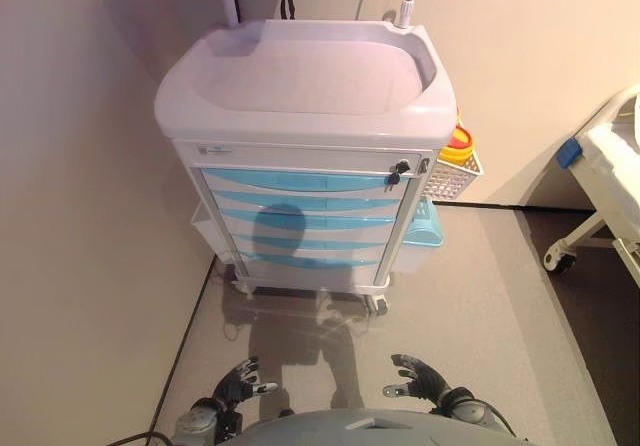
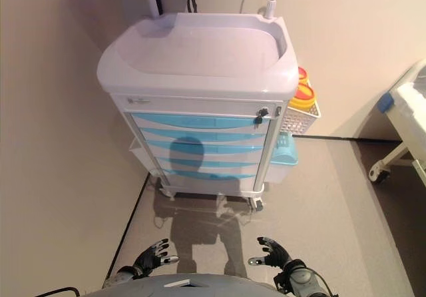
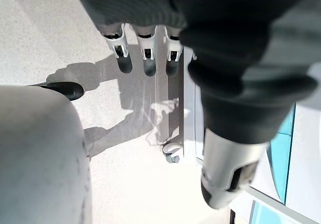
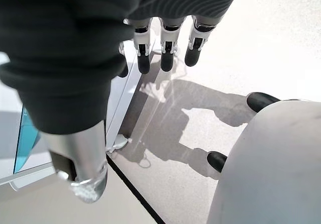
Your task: Open the drawer and pick up the medicine
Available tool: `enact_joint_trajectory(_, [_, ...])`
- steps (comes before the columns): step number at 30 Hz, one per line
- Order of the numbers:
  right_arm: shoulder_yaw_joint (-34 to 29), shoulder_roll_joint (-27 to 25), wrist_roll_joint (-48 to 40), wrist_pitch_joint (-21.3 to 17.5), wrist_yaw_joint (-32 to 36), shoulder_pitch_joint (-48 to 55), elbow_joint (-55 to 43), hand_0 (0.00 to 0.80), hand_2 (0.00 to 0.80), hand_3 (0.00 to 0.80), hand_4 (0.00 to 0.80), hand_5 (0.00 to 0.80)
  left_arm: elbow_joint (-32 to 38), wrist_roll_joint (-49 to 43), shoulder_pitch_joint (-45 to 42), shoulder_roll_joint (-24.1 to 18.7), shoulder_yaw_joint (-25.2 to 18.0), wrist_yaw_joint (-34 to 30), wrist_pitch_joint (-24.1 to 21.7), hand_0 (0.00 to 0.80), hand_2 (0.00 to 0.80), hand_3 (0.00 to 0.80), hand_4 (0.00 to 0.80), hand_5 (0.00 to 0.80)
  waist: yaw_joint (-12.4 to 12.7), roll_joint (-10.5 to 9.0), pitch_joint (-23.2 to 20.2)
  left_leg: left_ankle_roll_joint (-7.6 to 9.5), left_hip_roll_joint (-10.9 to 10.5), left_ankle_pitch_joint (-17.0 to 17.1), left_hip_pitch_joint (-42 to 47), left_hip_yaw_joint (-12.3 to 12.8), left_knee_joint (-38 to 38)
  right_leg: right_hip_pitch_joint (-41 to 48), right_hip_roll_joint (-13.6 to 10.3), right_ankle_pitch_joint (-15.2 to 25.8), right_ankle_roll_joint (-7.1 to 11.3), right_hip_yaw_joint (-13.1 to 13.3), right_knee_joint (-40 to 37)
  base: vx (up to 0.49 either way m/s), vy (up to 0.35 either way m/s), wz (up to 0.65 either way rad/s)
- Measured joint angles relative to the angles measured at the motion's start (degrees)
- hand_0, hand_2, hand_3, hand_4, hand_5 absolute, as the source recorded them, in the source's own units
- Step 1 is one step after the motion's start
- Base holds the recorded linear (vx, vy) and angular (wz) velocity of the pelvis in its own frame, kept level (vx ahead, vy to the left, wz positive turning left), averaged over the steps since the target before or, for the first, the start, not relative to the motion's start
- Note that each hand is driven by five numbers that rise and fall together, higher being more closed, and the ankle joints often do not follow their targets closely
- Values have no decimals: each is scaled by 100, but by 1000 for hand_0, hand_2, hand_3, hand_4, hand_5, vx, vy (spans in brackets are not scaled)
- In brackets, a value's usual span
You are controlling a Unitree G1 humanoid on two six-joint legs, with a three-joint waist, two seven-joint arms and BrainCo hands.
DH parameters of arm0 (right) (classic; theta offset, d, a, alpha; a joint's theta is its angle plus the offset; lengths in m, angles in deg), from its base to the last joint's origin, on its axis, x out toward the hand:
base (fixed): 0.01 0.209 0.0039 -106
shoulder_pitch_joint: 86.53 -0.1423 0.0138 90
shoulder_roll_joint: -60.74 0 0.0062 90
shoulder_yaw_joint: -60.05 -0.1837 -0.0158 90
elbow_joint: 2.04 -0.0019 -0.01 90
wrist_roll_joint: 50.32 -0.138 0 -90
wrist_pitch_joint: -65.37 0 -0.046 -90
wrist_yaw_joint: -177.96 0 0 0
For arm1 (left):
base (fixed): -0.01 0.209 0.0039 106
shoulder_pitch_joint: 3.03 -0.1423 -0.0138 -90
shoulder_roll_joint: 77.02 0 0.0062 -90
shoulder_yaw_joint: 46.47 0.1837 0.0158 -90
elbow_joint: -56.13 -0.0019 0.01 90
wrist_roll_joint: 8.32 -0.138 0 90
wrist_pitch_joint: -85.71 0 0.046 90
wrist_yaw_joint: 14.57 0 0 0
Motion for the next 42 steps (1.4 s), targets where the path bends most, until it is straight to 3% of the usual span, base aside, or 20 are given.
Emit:
enact_joint_trajectory(24, [1, -22, 31, 2, -2, -115, 167, 0, 0, 0, 0, 0, -13, 82, 72, -18, -64, 248, 3, 0, 0, 0, 0, 0, 3, -46, 190, 6, -7, -4, -117, 9, 2, -143, -3, -2, 0, 15, 58, 46, 19, 0])
enact_joint_trajectory(28, [139, -76, -11, 2, -54, -292, 174, 0, 0, 0, 0, 0, -17, 376, 271, -17, -59, 285, 5, 0, 0, 0, 0, 0, 7, -40, 485, 28, -25, 16, -415, 24, 133, -527, -22, -19, 13, 25, 352, -94, 74, -5])
enact_joint_trajectory(34, [222, -124, -269, -33, -170, -1035, 176, 0, 0, 0, 0, 0, -1, 1327, 1333, -20, -80, 360, -111, 0, 0, 0, 0, 0, 9, -24, 1390, 89, -137, -63, -1599, 31, 1046, -1798, -126, -214, 26, 44, 1480, -146, 64, -1])
enact_joint_trajectory(37, [224, -155, -413, -60, -300, -1317, 130, 0, 0, 0, 0, 0, 94, 1719, 1663, -25, -170, 359, -287, 0, 0, 0, 0, 0, 27, -101, 1642, 97, -232, -206, -2194, 117, 1512, -2576, -216, -470, 40, 199, 2229, -101, 64, -11])
enact_joint_trajectory(42, [223, -194, -548, -59, -497, -1449, -14, 0, 0, 0, 0, 0, 444, 2172, 1922, -37, -183, 361, -387, 0, 0, 0, 0, 0, -25, -206, 1901, 121, -226, -361, -2881, 238, 2165, -3267, -195, -481, 42, 401, 2680, -63, 54, -18])
